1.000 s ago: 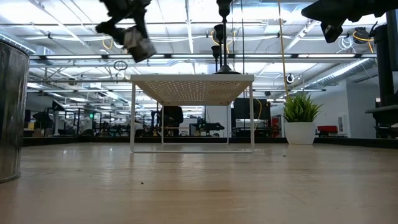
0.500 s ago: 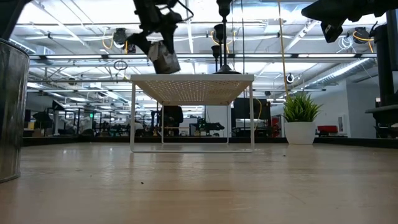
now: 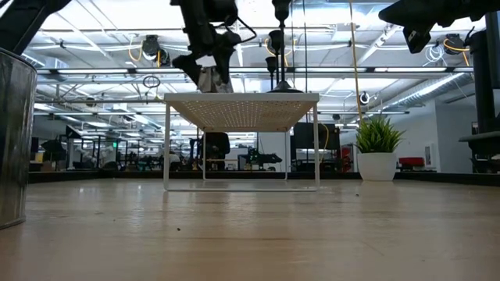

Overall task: Pick & Place candle stick holders
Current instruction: Put the top silver scented candle on the shelf

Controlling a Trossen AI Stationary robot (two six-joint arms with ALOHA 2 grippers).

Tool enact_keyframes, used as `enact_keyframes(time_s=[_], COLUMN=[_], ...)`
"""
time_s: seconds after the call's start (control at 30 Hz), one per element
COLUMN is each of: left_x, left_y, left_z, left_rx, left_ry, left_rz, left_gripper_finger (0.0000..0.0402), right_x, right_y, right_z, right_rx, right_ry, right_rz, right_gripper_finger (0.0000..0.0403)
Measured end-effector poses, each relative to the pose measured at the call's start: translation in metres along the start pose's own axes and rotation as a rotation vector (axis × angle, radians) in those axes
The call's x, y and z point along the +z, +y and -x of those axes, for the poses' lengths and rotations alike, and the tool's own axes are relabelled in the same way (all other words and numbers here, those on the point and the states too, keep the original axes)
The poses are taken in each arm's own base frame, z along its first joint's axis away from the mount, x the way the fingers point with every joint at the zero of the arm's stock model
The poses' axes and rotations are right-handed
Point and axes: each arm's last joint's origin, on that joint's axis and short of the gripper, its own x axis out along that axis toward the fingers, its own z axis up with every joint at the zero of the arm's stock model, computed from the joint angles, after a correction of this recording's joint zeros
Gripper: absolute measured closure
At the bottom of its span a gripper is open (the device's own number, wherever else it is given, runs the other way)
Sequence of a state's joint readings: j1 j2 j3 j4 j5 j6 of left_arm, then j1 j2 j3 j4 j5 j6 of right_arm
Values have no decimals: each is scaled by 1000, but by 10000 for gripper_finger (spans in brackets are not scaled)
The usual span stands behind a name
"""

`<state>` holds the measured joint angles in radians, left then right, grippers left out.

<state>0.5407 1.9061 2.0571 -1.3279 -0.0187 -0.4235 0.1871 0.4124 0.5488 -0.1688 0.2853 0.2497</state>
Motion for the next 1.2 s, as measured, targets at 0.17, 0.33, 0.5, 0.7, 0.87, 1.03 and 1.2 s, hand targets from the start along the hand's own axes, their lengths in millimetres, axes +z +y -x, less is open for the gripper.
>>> enact_keyframes(time_s=[0.17,0.33,0.5,0.7,0.87,1.03,1.2], left_x=[3,5,6,5,5,3,3], left_y=[-2,-6,-10,-12,-12,-11,-10], left_z=[-15,-24,-23,-23,-23,-23,-23], left_rx=[8,-6,-25,-27,-15,0,29], left_ry=[31,47,14,18,19,28,25], left_rz=[-2,-5,-11,-14,-14,-18,-17], left_gripper_finger=[57,58,58,58,58,44,46], right_x=[0,0,0,0,0,0,0], right_y=[0,0,0,0,0,0,0], right_z=[0,0,0,0,0,0,0], right_rx=[0,0,0,0,0,0,0], right_ry=[0,0,0,0,0,0,0], right_rz=[0,0,0,0,0,0,0], right_gripper_finger=[403,403,403,403,403,403,403])
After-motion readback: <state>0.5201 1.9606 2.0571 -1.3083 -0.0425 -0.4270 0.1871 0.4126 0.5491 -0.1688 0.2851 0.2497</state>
